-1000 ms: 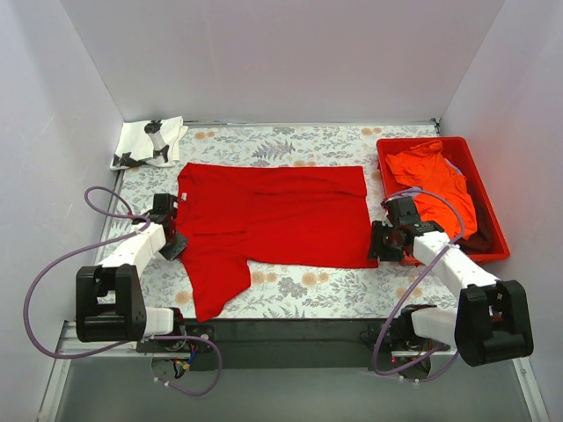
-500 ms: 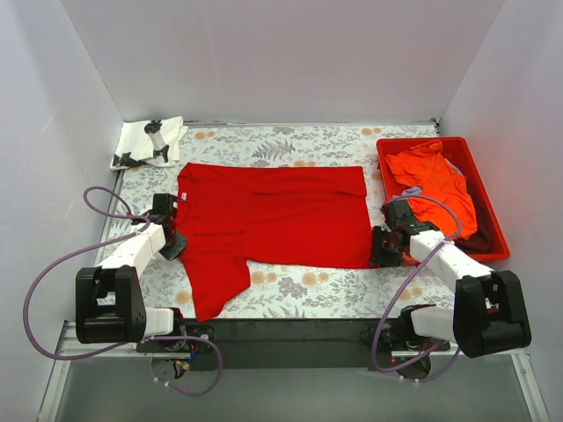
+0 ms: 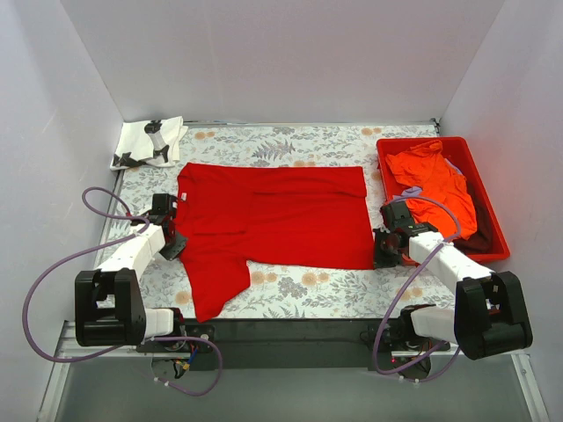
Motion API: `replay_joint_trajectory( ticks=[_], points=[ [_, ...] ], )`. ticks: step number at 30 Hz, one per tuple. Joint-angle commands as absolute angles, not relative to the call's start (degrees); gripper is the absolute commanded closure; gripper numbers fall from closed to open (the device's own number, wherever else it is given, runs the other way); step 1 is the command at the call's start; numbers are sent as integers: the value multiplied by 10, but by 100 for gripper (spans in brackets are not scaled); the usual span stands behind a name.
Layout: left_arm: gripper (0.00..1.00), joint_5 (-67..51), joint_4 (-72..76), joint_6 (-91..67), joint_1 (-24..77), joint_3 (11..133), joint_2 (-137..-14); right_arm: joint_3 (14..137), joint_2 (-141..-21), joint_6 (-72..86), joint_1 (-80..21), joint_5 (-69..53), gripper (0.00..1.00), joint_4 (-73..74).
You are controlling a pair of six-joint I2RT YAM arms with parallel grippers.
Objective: Fold and stack the t-shirts
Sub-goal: Fold the tshirt
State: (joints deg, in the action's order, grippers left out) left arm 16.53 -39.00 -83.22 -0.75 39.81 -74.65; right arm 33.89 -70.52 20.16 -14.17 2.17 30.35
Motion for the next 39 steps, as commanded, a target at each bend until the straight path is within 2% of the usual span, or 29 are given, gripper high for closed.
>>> replay_joint_trajectory(
  ticks=[1, 2, 11, 24, 39],
  points=[
    [100, 184, -415, -845, -8, 419, -712, 338, -688, 204, -148, 20, 95, 350],
    [100, 182, -419, -846, -8, 424, -708, 344, -685, 202, -147, 21, 99, 355],
    [100, 167, -460, -839, -8, 530, -739, 456, -695, 179, -145, 27, 99, 388],
    [100, 174, -494, -817, -10, 715, -913, 611, -853, 135, -113, 34, 99, 389],
    [100, 177, -492, -799, -12, 781, -1013, 745, -978, 110, -98, 30, 99, 371]
  ],
)
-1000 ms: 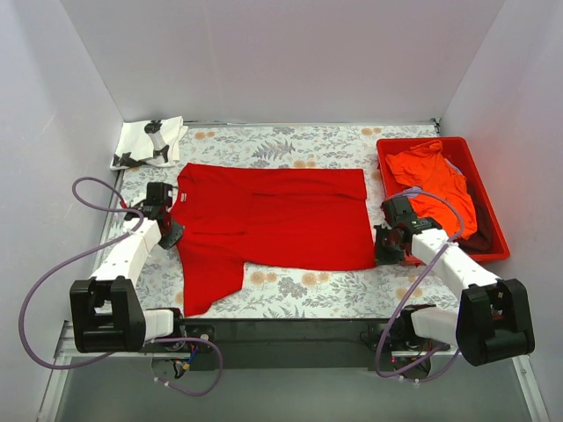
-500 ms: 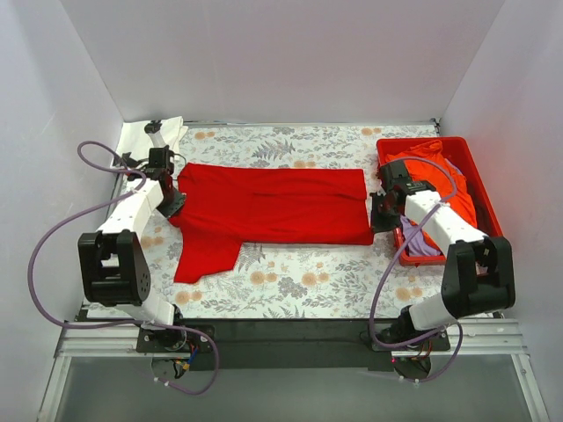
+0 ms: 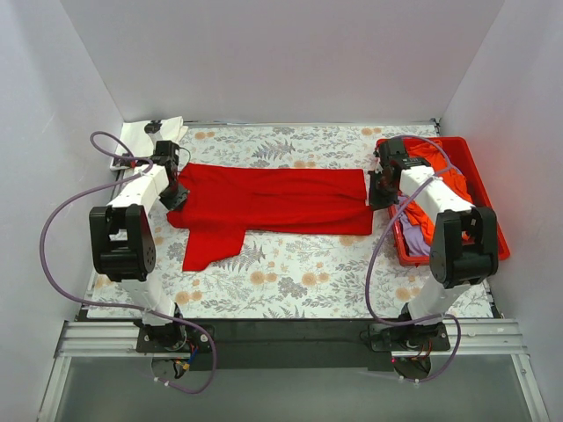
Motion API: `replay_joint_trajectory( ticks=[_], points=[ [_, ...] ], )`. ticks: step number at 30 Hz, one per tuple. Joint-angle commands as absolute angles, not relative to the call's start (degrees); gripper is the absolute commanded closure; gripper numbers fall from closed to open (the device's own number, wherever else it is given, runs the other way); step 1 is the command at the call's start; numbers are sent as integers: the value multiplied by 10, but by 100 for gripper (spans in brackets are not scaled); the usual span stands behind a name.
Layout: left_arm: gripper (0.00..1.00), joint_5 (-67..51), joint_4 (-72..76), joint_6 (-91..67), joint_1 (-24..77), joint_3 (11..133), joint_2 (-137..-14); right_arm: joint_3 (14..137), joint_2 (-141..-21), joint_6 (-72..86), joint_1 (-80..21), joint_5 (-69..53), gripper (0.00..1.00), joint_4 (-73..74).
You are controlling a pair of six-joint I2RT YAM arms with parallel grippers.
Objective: Fold and stack the t-shirts
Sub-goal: Fold the tshirt
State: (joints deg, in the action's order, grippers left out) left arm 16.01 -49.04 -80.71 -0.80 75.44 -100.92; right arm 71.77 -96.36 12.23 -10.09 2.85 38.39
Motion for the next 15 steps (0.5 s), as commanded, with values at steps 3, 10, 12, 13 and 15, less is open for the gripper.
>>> replay_joint_trajectory(
  ticks=[3, 10, 12, 13, 15],
  points=[
    [100, 188, -493, -798, -12, 787, -1024, 758, -993, 110, -98, 26, 99, 359],
    [98, 195, -481, -804, -12, 778, -1038, 785, -1027, 106, -98, 27, 99, 351],
    [98, 199, -480, -807, -12, 770, -1034, 790, -1033, 106, -98, 28, 99, 350],
    [98, 201, -476, -808, -12, 758, -1027, 791, -1033, 105, -97, 29, 99, 349],
    [97, 206, -472, -808, -12, 746, -1019, 795, -1037, 105, -98, 24, 99, 346]
  ],
)
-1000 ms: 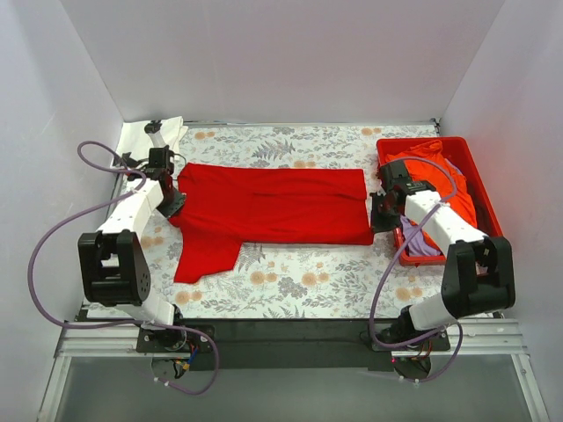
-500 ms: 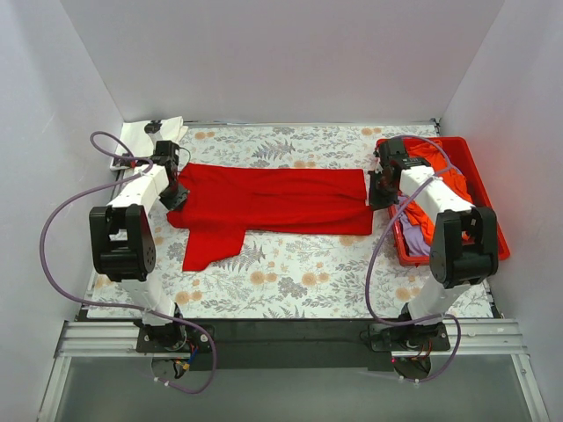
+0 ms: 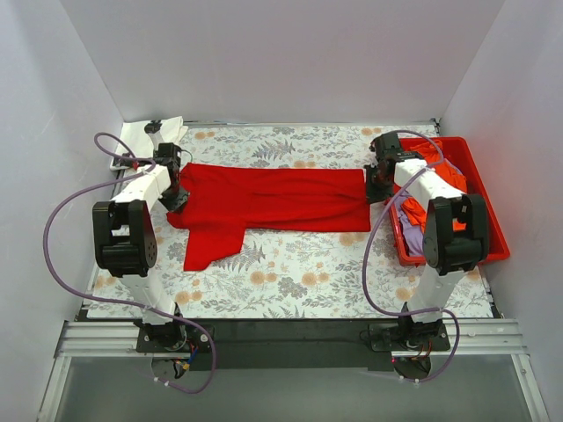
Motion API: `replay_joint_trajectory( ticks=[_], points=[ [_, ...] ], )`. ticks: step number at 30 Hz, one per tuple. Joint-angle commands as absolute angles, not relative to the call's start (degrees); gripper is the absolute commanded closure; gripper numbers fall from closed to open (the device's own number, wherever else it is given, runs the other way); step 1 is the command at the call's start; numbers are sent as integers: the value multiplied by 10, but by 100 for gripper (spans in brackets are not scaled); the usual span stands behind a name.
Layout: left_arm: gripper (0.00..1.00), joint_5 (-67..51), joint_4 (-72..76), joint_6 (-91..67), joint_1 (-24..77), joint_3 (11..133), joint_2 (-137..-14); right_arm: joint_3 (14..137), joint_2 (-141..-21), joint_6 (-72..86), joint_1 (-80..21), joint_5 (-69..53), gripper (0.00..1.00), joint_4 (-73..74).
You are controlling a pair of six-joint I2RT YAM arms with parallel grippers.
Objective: Fold and stack the t-shirts
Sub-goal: Fold the tshirt
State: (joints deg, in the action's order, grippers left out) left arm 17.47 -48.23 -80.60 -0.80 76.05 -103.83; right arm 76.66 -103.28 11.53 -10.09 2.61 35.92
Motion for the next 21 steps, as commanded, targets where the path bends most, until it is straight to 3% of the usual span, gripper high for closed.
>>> replay_joint_trajectory(
  ticks=[1, 17, 21],
  points=[
    [97, 210, -472, -809, -12, 737, -1013, 796, -1039, 104, -98, 19, 99, 345],
    [95, 195, -462, -780, -17, 838, -1074, 811, -1073, 102, -97, 30, 98, 340],
    [82, 176, -455, -774, -16, 841, -1089, 812, -1078, 101, -98, 33, 89, 338]
  ],
)
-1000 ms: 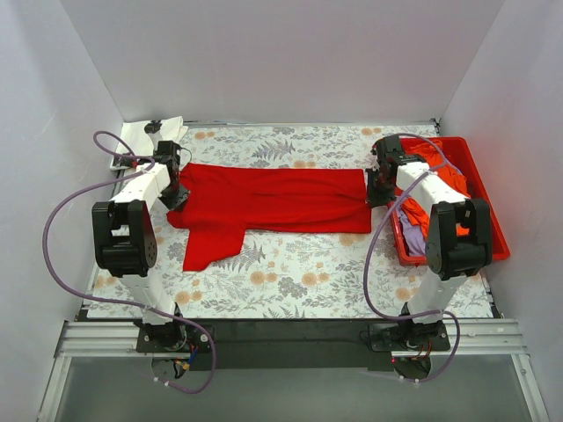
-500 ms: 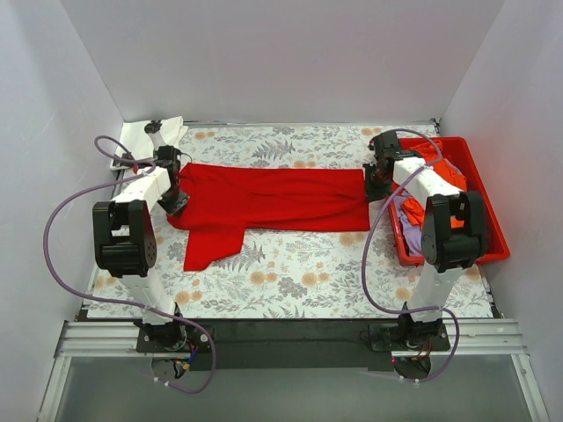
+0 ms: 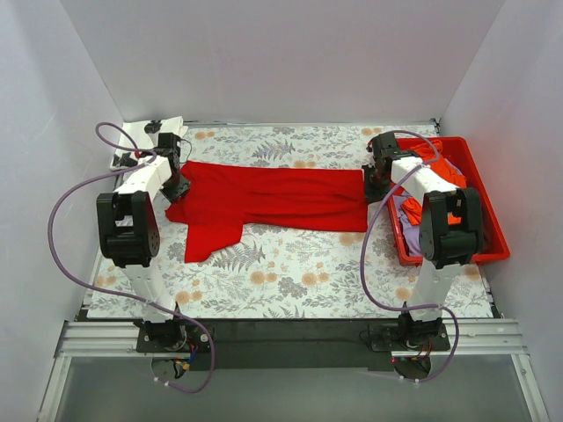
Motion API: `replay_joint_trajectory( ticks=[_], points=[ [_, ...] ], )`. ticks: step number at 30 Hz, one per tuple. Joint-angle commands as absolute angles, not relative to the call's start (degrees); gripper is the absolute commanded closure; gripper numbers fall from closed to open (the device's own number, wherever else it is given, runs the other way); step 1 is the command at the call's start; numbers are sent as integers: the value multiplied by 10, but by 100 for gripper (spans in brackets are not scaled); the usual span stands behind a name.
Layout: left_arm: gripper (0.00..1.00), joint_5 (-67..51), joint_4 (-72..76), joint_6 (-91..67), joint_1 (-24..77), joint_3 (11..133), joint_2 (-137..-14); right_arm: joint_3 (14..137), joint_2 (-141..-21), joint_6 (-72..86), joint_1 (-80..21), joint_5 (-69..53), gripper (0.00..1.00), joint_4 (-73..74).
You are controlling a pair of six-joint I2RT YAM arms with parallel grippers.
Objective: Fold and stack the t-shirts
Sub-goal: Fold the tshirt
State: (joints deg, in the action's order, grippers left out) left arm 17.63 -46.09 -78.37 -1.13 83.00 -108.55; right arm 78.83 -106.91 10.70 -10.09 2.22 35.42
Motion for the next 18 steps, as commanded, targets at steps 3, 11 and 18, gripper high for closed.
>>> replay_joint_trajectory(
  ticks=[3, 11, 18],
  points=[
    [59, 180, -454, -773, -17, 839, -1079, 817, -1074, 103, -97, 24, 72, 339],
    [43, 192, -432, -808, -50, 742, -957, 763, -991, 123, -98, 4, 59, 328],
    [42, 107, -352, -853, -104, 562, -837, 615, -911, 163, -97, -108, 65, 235]
  ],
)
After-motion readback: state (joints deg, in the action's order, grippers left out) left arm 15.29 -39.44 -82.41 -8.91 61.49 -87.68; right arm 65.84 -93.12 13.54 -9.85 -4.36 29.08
